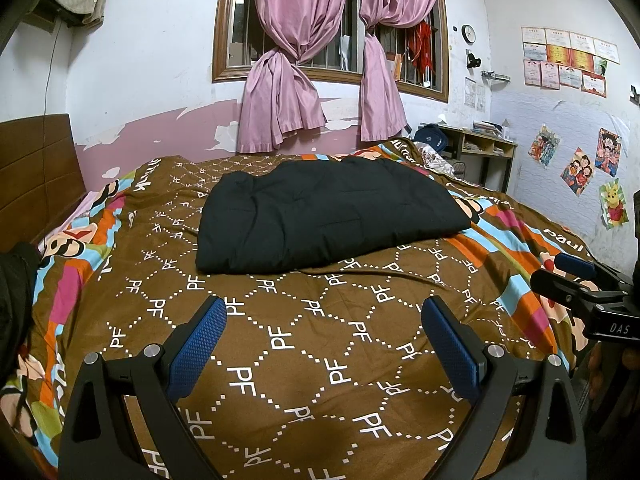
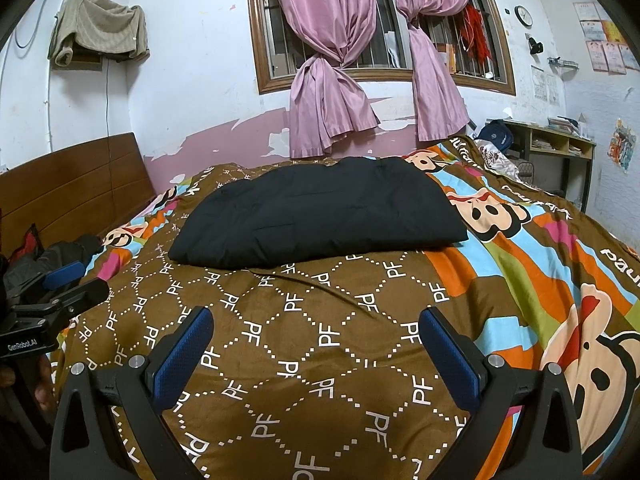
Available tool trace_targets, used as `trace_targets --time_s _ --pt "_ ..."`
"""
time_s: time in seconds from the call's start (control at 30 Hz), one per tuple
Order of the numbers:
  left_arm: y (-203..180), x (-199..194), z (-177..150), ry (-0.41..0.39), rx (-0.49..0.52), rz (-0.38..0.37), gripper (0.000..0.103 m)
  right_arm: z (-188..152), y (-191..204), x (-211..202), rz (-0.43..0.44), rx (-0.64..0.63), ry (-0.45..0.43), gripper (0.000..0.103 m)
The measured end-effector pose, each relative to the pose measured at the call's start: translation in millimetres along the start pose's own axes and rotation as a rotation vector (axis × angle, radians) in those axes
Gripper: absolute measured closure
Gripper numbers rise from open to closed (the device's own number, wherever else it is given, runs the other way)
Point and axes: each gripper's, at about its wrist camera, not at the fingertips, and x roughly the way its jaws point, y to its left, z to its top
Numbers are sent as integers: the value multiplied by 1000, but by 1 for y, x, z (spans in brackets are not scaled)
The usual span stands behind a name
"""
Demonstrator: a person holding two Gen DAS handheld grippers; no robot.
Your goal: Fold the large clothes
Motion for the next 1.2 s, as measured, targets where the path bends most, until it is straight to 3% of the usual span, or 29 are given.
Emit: trace_targets --time_s 0.77,1.2 --pt "1 1 -3 5 0 -3 7 -3 1 1 1 5 5 0" --pt "3 8 -9 45 -7 20 7 -10 6 2 4 8 12 0"
